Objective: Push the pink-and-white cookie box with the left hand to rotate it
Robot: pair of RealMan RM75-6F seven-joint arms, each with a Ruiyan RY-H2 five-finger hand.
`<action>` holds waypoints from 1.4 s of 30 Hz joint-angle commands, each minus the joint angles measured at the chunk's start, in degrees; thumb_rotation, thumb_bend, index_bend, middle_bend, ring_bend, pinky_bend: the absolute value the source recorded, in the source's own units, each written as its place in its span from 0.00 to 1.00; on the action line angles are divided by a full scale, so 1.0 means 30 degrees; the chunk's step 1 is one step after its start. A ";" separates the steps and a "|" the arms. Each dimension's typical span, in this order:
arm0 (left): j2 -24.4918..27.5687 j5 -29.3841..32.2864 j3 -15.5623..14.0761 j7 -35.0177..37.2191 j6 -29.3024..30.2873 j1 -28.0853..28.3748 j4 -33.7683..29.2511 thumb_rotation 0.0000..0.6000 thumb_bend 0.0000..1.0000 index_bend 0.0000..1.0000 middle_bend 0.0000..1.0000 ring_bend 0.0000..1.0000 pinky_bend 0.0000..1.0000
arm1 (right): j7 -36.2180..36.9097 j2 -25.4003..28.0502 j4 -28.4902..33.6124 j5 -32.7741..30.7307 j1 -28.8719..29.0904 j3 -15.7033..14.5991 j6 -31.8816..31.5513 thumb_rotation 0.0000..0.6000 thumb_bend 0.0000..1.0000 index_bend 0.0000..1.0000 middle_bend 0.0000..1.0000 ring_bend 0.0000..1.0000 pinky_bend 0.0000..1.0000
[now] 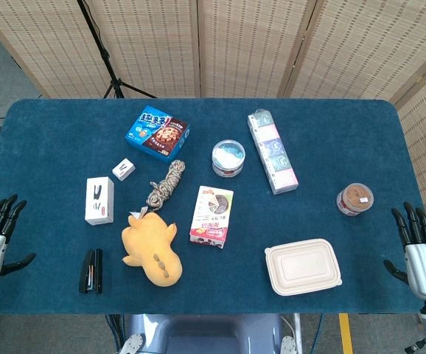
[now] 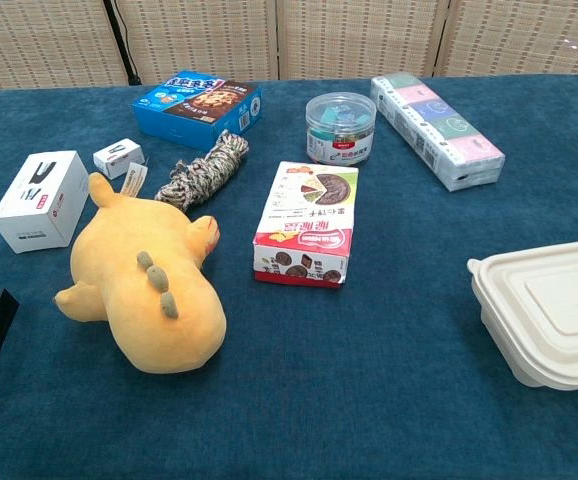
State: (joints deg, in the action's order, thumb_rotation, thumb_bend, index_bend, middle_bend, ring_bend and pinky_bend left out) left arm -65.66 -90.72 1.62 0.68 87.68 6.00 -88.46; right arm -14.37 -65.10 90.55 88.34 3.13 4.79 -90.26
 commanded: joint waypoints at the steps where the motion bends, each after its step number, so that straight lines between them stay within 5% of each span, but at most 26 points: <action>1: -0.0006 -0.0011 -0.0008 0.0072 0.0029 -0.0011 0.0009 1.00 0.00 0.00 0.00 0.00 0.00 | 0.0087 -0.0035 -0.0051 -0.0013 0.0049 -0.0026 0.0120 1.00 0.00 0.00 0.00 0.00 0.00; 15: -0.0471 -0.2049 -0.0339 0.2131 0.0135 0.0849 0.1782 1.00 0.00 0.00 0.00 0.00 0.00 | 0.0416 -0.0217 -0.0237 -0.0286 0.0200 -0.0213 0.0855 1.00 0.00 0.00 0.00 0.00 0.00; 21: -0.1261 -0.5064 -0.1643 0.5837 -0.0196 0.2330 0.3959 0.57 0.00 0.00 0.00 0.00 0.00 | 0.0285 -0.0273 -0.0110 -0.0059 0.0221 -0.0387 0.0923 1.00 0.00 0.00 0.00 0.00 0.00; 27: -0.2563 -0.7784 -0.2455 0.9506 0.2166 0.3237 0.6129 0.44 0.00 0.00 0.00 0.00 0.00 | 0.0229 -0.0368 -0.0217 -0.0498 0.0218 -0.0350 0.1204 1.00 0.00 0.00 0.00 0.00 0.00; 31: -0.2913 -0.9208 -0.2816 0.9394 0.2745 0.3920 0.5852 0.41 0.00 0.00 0.00 0.00 0.00 | 0.0180 -0.0441 -0.0265 -0.0577 0.0270 -0.0324 0.1302 1.00 0.00 0.00 0.00 0.00 0.00; 42: -0.4296 -1.0284 -0.2783 0.6999 -0.0192 0.6480 0.3951 0.32 0.00 0.00 0.00 0.00 0.00 | 0.0477 -0.0317 -0.0220 -0.0666 0.0234 -0.0320 0.1303 1.00 0.00 0.00 0.00 0.00 0.00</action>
State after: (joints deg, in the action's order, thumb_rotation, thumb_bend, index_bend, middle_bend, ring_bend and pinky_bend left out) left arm -77.37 -121.78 -7.13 23.14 89.01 23.83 -75.72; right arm -12.98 -66.09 89.86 86.37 3.85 3.80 -86.33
